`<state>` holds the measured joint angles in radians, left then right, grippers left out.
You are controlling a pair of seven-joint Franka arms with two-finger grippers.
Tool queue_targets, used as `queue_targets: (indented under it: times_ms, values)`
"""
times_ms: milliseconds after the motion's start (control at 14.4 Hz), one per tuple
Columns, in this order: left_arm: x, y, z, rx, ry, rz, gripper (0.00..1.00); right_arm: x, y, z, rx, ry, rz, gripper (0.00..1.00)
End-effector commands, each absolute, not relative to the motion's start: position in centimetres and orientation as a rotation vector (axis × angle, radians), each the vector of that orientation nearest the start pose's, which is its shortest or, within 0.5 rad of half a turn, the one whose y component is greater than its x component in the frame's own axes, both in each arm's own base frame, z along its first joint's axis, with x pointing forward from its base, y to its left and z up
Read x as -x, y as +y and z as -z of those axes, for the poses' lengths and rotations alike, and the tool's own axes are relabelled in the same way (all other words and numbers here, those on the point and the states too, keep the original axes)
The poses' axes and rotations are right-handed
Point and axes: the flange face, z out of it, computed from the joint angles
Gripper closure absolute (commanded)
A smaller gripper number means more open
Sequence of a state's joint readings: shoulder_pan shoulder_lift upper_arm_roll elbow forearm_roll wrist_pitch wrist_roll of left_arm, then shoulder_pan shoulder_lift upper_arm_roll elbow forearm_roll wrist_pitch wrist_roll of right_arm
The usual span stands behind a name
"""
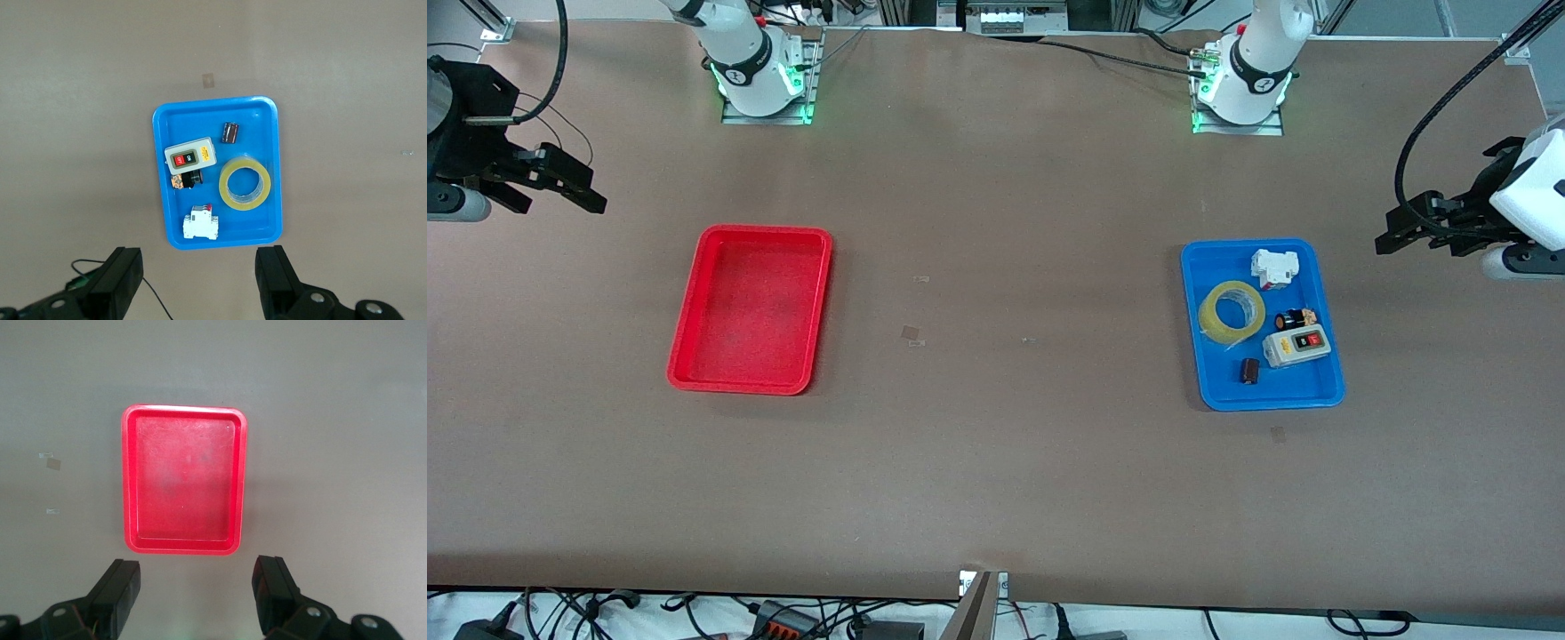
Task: Place and move tape with both arms
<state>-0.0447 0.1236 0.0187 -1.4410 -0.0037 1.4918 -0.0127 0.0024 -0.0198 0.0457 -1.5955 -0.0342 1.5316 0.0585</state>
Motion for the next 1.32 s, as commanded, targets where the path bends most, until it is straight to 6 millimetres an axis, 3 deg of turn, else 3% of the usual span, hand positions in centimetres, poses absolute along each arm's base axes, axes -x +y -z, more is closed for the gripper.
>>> queue_targets:
  times_ms: [0, 623, 970, 1247]
  values:
    - [-57.7, -1.9, -61.2, 3.151, 0.015, -0.095, 0.0, -54.0, 2.5, -62.8, 3.163, 0.001, -0.071, 0.01]
    - [-57.9, -2.9, -59.7, 3.145, 0.042, -0.169, 0.0, -54.1, 2.5, -62.7, 3.164, 0.001, -0.074, 0.01]
    - [-58.7, -1.6, -56.1, 3.132, -0.052, -0.311, 0.0, -54.2, 2.5, -62.7, 3.164, 0.001, -0.069, 0.01]
    - [-59.6, -1.4, -48.9, 3.124, -0.08, -0.367, 0.0, -54.3, 2.5, -62.5, 3.162, 0.001, -0.076, 0.01]
